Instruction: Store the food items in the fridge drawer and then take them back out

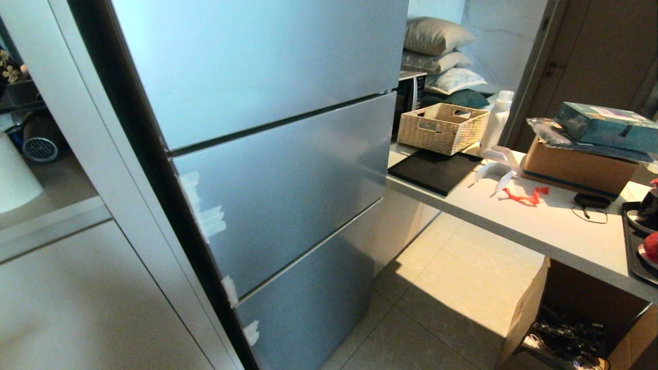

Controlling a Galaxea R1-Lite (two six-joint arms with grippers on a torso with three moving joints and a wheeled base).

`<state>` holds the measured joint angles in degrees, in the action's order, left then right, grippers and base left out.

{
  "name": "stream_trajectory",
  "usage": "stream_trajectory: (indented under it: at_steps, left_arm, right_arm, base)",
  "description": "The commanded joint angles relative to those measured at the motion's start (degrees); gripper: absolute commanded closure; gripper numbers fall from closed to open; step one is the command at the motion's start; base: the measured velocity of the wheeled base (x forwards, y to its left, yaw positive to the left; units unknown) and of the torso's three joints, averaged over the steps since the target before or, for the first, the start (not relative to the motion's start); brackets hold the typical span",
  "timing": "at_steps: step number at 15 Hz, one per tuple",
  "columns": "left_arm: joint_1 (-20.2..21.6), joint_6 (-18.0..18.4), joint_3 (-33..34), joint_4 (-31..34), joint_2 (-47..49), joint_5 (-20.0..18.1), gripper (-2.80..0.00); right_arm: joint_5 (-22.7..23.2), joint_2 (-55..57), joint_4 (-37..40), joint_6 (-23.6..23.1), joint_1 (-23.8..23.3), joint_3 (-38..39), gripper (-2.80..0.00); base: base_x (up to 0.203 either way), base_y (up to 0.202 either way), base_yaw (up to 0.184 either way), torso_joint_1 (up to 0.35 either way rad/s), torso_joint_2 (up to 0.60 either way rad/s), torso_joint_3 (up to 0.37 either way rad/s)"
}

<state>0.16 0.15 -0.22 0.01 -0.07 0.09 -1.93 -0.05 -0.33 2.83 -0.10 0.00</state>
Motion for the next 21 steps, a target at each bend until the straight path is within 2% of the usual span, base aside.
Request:
stream_trajectory:
  at_steps: [1,4,6,8,11,14,17,21]
  left_arm:
    - [0.02,0.11,-0.04,-0.01,0.07,0.00,0.00]
    - [0.02,0.38,0.13,-0.36,-0.01,-0.01,0.00]
    - [0.02,1.82,-0.33,-2.47,-0.09,-1.04,0.00]
    - [0.02,0.54,-5.35,-1.74,1.34,-4.94,0.00]
    - [-0.36,-2.51,-10.36,-1.36,11.78,-8.28,0.00]
    - [-1.17,-11.91,-13.67,-5.35,26.78,-11.76,0.00]
    - [-1.45,-23.52,-16.40,-16.01,45.13,-14.61,0.00]
    - [-1.54,-41.25,-22.25,-31.08,66.65,-16.52,0.00]
  right_arm:
    - [0.00,0.05,-0.02,-0.02,0.01,0.00,0.00]
    - [0.00,0.05,-0.02,-0.02,0.01,0.00,0.00]
    - [0.00,0.05,-0.02,-0.02,0.01,0.00,0.00]
    - [0.00,0.05,-0.02,-0.02,0.01,0.00,0.00]
    - [0.00,0.05,-0.02,-0.02,0.01,0.00,0.00]
    - [0.00,0.05,-0.02,-0.02,0.01,0.00,0.00]
    - [0.00,0.05,-0.02,-0.02,0.01,0.00,0.00]
    - [0.00,0.05,-0.02,-0.02,0.01,0.00,0.00]
  base:
    - [0.000,0.000,0.000,0.000,0.00,0.000]
    - [0.000,0.000,0.000,0.000,0.00,0.000]
    - [0.000,0.000,0.000,0.000,0.00,0.000]
    - [0.000,0.000,0.000,0.000,0.00,0.000]
    - [0.000,0.000,0.000,0.000,0.00,0.000]
    - [0.000,0.000,0.000,0.000,0.00,0.000]
    - [0.000,0.000,0.000,0.000,0.00,0.000]
    - [0.000,0.000,0.000,0.000,0.00,0.000]
